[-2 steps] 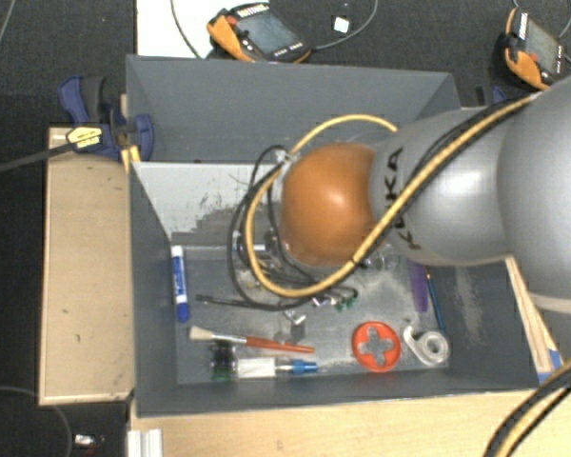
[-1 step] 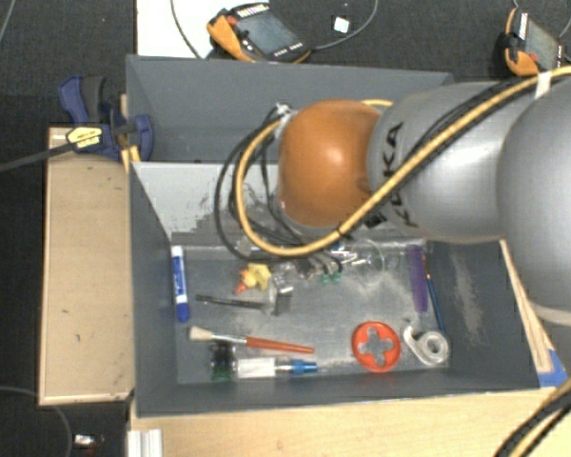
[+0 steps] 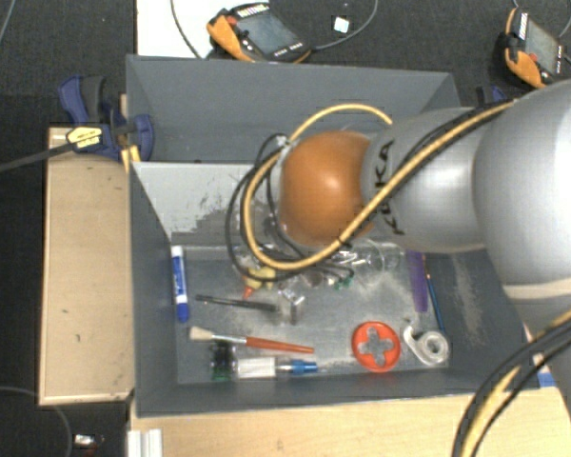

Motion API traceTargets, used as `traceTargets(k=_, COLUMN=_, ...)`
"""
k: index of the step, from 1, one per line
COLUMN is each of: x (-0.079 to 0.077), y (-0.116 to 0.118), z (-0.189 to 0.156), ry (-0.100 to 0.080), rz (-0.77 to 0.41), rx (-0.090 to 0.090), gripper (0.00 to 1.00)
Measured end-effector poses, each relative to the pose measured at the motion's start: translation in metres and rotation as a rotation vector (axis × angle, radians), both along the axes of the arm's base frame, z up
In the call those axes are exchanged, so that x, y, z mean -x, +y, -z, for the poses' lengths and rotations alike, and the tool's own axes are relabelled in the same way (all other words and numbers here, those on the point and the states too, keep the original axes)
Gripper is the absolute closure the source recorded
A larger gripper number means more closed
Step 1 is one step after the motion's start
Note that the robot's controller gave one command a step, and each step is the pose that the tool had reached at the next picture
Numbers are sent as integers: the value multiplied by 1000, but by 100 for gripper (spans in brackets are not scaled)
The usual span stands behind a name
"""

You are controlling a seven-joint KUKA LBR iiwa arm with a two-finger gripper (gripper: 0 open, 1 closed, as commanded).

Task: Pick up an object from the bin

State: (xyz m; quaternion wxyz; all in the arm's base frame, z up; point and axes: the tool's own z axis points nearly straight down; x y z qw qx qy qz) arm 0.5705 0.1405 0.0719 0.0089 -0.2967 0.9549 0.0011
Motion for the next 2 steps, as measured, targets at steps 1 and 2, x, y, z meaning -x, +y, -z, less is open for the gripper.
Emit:
traceTargets(k=1, x=6, y=-3, z=3, ry=0, rz=104, rx=-3, gripper=0)
traceTargets(k=2, x=14, y=3, z=-10, ry=4, rz=273, rx=-4, gripper=0)
